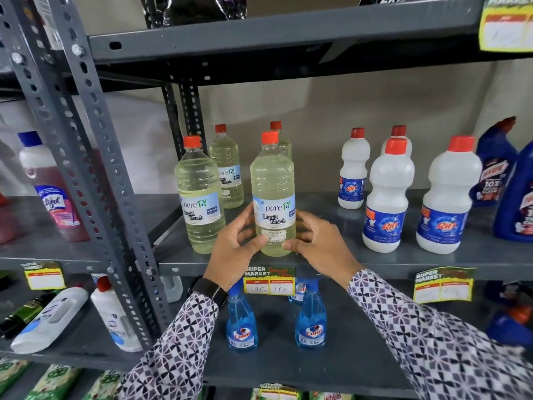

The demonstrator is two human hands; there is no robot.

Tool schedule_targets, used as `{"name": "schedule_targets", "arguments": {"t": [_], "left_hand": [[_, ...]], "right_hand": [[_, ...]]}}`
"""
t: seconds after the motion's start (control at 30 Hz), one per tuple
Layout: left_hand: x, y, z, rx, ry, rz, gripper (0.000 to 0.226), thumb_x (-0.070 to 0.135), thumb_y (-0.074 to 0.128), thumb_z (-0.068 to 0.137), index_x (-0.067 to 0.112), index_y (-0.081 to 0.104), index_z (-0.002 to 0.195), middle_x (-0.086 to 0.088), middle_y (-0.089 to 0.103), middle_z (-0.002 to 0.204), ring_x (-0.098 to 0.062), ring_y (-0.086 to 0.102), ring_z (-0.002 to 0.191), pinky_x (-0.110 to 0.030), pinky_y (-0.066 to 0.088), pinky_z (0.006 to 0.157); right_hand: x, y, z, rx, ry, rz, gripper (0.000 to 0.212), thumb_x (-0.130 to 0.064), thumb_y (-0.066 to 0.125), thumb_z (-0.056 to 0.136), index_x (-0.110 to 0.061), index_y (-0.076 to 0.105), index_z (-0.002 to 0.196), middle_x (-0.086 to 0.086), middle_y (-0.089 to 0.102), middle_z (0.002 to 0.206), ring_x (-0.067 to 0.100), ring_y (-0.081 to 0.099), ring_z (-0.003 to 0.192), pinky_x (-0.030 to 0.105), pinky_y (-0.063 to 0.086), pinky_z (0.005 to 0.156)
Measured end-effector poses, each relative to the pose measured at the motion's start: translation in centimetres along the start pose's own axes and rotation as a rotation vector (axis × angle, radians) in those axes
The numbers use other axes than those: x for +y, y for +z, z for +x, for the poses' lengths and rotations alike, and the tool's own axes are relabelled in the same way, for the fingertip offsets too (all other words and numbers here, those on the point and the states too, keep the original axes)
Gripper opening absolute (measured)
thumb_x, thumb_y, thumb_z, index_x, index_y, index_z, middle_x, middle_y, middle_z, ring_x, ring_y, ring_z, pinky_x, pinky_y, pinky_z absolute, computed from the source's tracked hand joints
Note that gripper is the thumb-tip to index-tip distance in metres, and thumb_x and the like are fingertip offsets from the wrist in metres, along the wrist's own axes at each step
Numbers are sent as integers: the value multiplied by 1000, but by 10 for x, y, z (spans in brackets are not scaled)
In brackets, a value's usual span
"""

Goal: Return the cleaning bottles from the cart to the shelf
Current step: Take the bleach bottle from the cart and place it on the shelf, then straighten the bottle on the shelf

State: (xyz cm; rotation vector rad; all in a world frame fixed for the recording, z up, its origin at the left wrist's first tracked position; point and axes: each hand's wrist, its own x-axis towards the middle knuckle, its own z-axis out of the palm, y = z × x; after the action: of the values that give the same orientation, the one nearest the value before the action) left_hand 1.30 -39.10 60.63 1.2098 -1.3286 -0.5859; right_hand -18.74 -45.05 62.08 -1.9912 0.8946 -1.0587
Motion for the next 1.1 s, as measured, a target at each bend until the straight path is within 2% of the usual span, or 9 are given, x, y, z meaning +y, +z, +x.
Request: {"name": "schedule_targets", "arguments": {"t": [0.27,0.4,0.47,0.57,0.73,0.83,0.9,1.0,1.1], "left_hand": [[29,16,-18,129,-34,55,64,-7,64,97,15,47,155,-5,65,145,-20,67,127,-32,57,108],[57,54,-49,513,37,249,39,4,68,96,18,69,133,7,78,110,-8,71,97,-35,61,96],[75,93,-63,547,89,237,29,3,70,94,20,76,117,19,79,91,2,70,85,-26,59,87],[104,176,-77,428,151,163,27,-1,69,94,21,75,109,12,79,88,-10,72,82,-32,60,79],[135,331,-79,238,169,54,26,8,72,93,30,77,105,-5,82,92,-23,75,81,-34,61,80],[135,404,-64,87,163,145,30,11,69,98,31,72,120,6,80,102,0,73,85,-17,57,83],[131,435,-42,26,122,225,43,16,67,100,23,61,142,0,75,126,1,71,104,-9,52,89],[125,457,0,-88,-75,233,75,25,66,101,16,28,165,-12,49,160,-24,54,144,-35,47,118],[118,470,28,-210,-164,177,80,30,71,96,10,30,162,-14,47,162,-27,55,143,-45,45,120]], "right_hand": [[-5,-14,-9,-59,-38,25,78,-16,82,86,-25,45,154,0,67,143,14,68,123,39,53,109],[3,-52,-40,-6,-96,20,75,-17,78,89,-26,44,155,0,64,142,13,63,126,30,51,107],[16,-84,-63,28,-148,42,66,-14,78,89,-23,52,150,-2,67,134,7,65,118,25,53,104],[44,-148,-98,94,-215,42,53,-6,78,88,-19,64,137,-11,71,121,-10,67,104,10,52,92],[94,-270,-139,297,-270,-91,37,-1,75,87,-15,73,122,-3,76,112,4,73,96,14,56,86],[117,-339,-147,495,-226,-164,34,-6,74,87,-15,72,120,-1,75,108,11,73,91,29,60,86],[132,-379,-140,617,-155,-193,37,-7,75,88,-16,66,123,0,71,111,16,72,95,39,60,86],[148,-423,-114,475,91,-188,61,-19,83,84,-17,53,137,-3,61,116,19,65,105,43,57,93],[159,-441,-91,210,194,-119,65,-21,87,80,-18,55,137,0,69,122,20,69,109,45,57,99]]}}
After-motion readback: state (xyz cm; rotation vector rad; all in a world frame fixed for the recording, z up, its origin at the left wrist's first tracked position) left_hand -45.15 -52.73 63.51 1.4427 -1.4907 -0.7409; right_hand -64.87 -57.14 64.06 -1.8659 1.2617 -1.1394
